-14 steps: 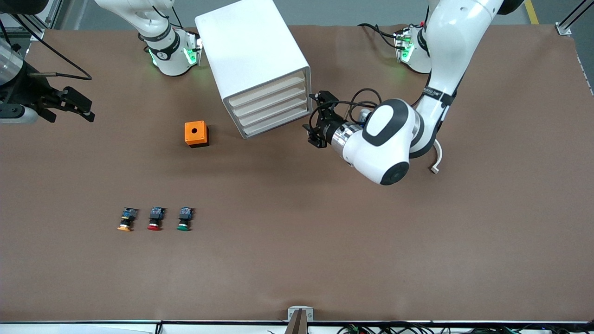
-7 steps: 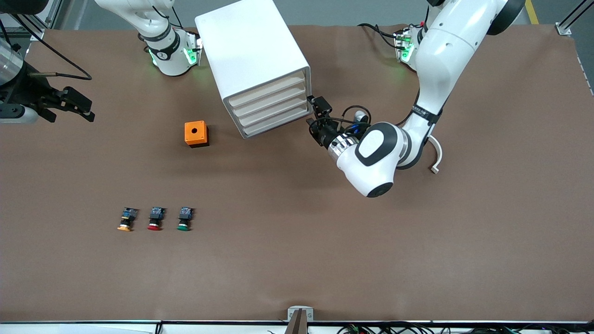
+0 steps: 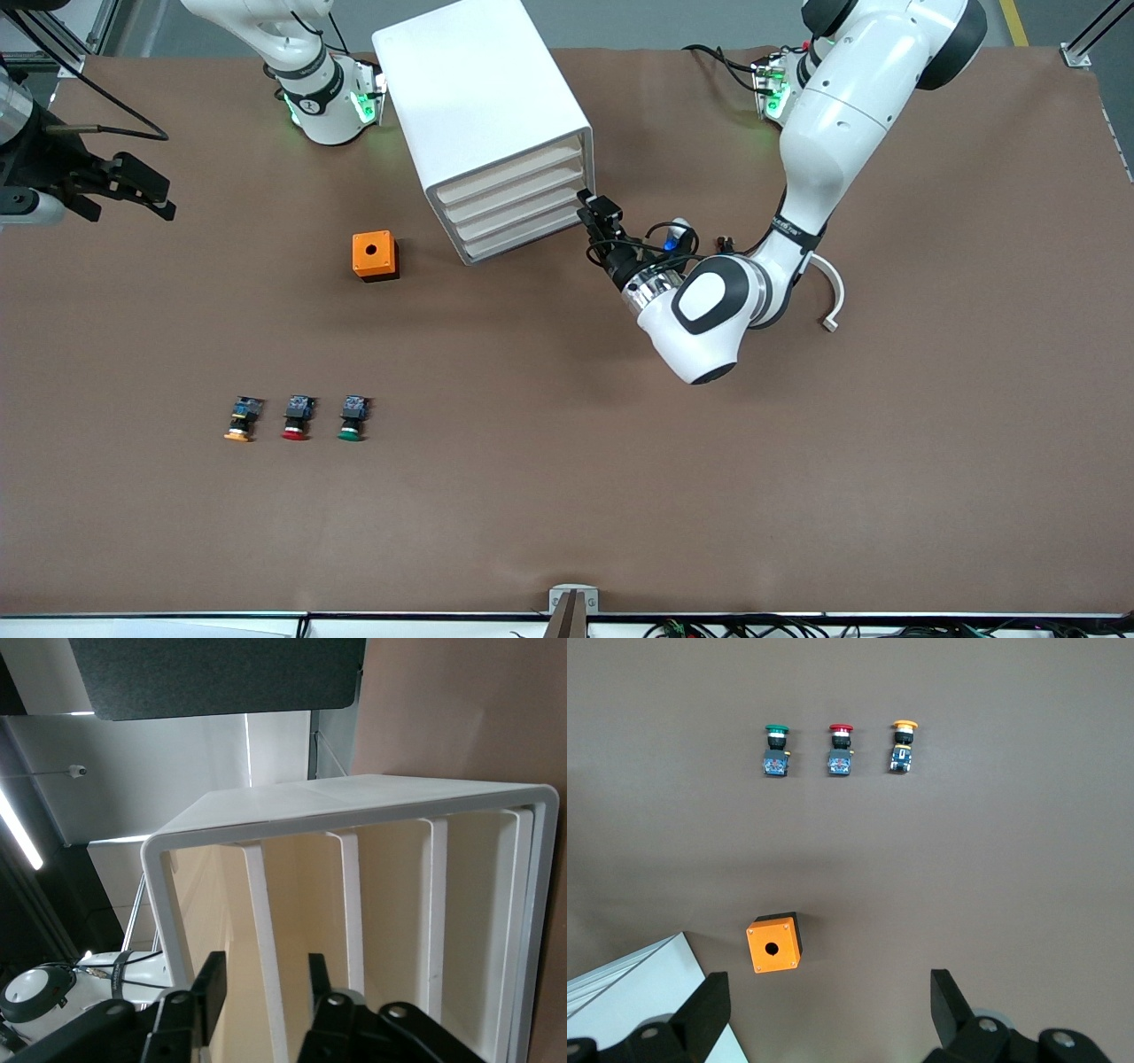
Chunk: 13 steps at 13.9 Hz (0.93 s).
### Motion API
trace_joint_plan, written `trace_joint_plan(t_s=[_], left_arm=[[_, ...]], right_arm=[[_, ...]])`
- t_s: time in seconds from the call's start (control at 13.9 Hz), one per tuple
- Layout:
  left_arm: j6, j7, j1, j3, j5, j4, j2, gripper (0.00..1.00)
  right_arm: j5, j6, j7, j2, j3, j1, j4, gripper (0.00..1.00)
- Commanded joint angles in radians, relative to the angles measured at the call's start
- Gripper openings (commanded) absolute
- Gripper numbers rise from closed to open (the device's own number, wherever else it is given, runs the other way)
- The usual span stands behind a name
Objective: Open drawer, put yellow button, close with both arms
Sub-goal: 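Grasp the drawer handle with the left gripper, then pull the drawer open with the left gripper while the right gripper grasps the yellow button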
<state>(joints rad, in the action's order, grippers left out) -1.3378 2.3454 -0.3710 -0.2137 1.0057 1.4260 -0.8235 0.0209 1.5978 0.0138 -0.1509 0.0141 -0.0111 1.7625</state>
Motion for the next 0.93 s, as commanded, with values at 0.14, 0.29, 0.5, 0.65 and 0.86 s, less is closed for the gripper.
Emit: trace_joint_plan(t_s=[0.14,0.29,0.5,0.65,0.86], left_arm=[[0.02,0.032,-0.037,0.001,0.042,-0.025,-0.016,0.42],[0.02,0.032,-0.052,0.001,0.048,-0.025,-0.017,0.42],[0.017,0.034,-0.084,0.001,0.047,-0.027,-0.025,0.42],[0.009,0.035,-0.104,0.007,0.048,-0.027,-0.029,0.42],[0.002,0.035,-0.121,0.007,0.048,-0.027,-0.032,0.42]], right_arm=[[-0.048,0.004,-0.011,0.079,0.009,-0.015,-0.049,1.0],[-0.058,0.039,-0.011,0.108,0.009,-0.012,-0.051,1.0],[-0.062,0.042,-0.012,0.175,0.007,-0.021,-0.077,1.0],[-0.065,0.039,-0.012,0.258,0.006,-0.023,-0.116,1.0],[-0.068,0.097,-0.011,0.315,0.007,-0.03,-0.132,1.0]])
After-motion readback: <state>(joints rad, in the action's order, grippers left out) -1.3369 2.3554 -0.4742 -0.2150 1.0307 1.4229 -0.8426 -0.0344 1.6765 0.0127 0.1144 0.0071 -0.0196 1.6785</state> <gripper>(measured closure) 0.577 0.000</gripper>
